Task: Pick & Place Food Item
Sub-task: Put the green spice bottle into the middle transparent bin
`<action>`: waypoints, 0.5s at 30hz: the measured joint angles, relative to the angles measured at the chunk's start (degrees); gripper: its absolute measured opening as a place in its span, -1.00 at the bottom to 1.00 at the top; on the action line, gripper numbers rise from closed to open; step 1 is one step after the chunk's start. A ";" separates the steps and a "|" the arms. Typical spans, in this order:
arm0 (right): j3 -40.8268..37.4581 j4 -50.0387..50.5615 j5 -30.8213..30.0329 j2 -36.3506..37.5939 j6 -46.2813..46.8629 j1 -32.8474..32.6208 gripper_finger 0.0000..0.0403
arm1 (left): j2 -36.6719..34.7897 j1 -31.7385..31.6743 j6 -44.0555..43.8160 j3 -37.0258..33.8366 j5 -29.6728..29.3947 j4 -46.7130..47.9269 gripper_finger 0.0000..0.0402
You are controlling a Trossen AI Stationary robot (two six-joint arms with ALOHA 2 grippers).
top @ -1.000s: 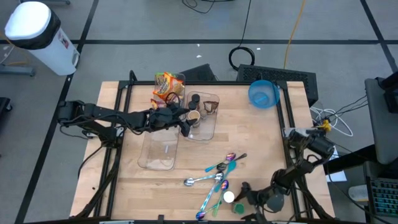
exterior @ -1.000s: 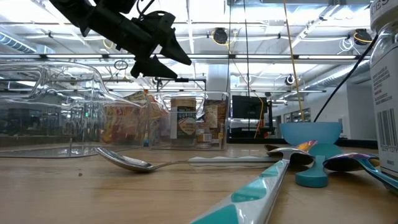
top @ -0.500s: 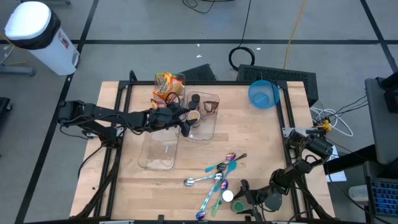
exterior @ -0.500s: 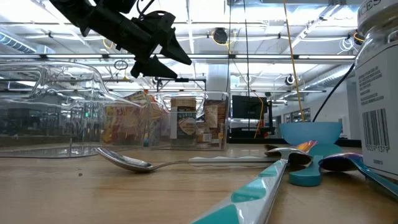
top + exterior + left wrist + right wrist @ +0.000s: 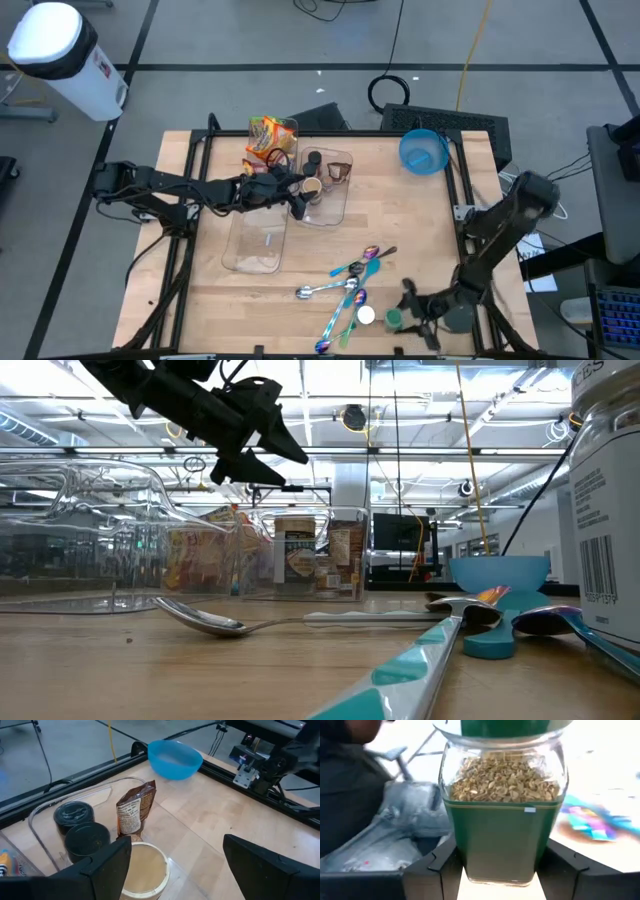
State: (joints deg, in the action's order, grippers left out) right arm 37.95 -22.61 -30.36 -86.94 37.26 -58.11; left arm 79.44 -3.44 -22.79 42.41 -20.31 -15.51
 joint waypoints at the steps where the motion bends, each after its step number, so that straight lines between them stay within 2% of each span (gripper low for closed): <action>1: -0.02 3.46 -2.51 3.20 0.80 0.06 -0.05 | 0.00 0.00 -0.04 0.00 0.76 -0.25 0.58; 5: 0.00 15.15 -14.91 15.04 0.40 3.07 -0.05 | 0.00 -0.55 -0.32 0.63 6.52 -1.25 0.61; 8: -0.02 19.65 -17.26 20.80 -6.15 8.44 -0.05 | 0.09 -1.73 0.16 5.25 14.55 5.52 0.63; 11: 0.00 19.83 -13.78 23.24 -14.12 17.42 -0.05 | 0.92 -1.59 3.89 12.56 16.61 17.36 0.65; 15: -0.02 19.85 -3.51 22.16 -19.28 31.52 -0.05 | 3.77 0.40 9.49 22.01 15.55 27.47 0.63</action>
State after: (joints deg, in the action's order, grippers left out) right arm 37.93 -2.77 -33.88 -64.79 17.98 -26.59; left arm 83.21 -3.04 -13.30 64.42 -4.76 11.96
